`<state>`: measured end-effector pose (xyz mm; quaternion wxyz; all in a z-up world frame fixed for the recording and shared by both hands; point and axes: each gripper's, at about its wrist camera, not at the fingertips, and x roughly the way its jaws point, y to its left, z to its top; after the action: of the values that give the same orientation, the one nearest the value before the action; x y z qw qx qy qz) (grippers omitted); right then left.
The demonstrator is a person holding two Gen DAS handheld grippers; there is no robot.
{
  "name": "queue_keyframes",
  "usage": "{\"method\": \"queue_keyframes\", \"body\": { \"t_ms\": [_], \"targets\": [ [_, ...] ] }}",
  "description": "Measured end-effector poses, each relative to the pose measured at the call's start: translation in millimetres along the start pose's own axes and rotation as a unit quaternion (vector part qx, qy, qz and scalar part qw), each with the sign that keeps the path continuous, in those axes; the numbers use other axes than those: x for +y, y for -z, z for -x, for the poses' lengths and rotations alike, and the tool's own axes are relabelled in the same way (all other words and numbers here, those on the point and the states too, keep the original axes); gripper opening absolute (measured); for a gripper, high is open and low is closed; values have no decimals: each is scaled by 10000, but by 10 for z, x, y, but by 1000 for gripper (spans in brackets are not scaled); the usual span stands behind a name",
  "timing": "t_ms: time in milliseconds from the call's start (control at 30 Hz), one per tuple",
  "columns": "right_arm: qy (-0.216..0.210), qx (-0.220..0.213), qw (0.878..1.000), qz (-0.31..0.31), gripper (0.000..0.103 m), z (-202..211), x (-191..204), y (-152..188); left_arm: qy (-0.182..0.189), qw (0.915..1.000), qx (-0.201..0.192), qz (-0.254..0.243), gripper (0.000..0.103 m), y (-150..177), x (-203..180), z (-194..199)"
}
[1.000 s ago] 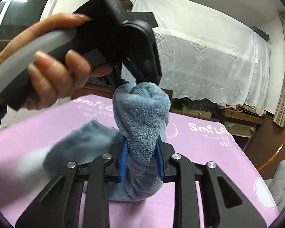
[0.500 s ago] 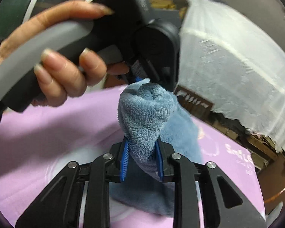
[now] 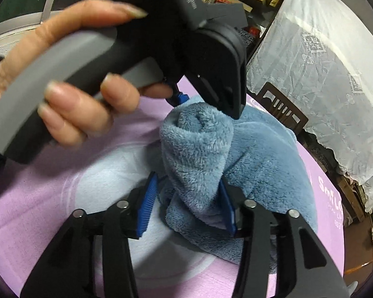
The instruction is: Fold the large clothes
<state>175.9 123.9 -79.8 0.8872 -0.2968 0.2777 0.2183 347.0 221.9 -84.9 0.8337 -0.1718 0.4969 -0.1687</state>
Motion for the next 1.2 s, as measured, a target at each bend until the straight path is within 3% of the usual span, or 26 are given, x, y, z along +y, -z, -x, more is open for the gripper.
{"method": "queue_keyframes", "body": {
  "t_ms": [67, 133, 233, 433, 567, 633, 733, 867, 1033, 1200],
  "targets": [
    [-83, -16, 10000, -20, 52, -23, 28, 15, 78, 9998, 26, 156, 58, 6, 86, -9],
    [-167, -37, 9999, -14, 56, -47, 21, 50, 178, 9994, 47, 279, 63, 5, 154, -23],
    [-151, -117, 9998, 50, 58, 4, 84, 99, 326, 9987, 24, 394, 63, -10, 205, 53],
    [-409, -367, 9985, 35, 67, 384, 127, 253, -63, 9984, -530, 187, 61, 7, 102, 464],
    [-760, -484, 9952, -385, 66, 649, -94, 361, 18, 9968, -791, 132, 61, 87, -15, 708],
    [-992, -586, 9908, -717, 65, 780, -251, 396, -31, 9960, -883, -138, 61, 131, -229, 789],
    [-1485, -822, 9744, -1473, 53, 887, -713, 313, -181, 9930, -1020, -565, 61, 175, -591, 870],
    [-1572, -834, 9587, -2219, 39, 705, -1255, 74, -255, 9910, -1077, -756, 61, 176, -902, 812],
    [-1801, -521, 9340, -3040, 30, 228, -1695, -58, -576, 9926, -835, -669, 61, 198, -887, 500],
    [-1785, -73, 9289, -3245, 25, -143, -1675, 106, -593, 9959, -490, -466, 63, 336, -656, 218]
  ]
}}
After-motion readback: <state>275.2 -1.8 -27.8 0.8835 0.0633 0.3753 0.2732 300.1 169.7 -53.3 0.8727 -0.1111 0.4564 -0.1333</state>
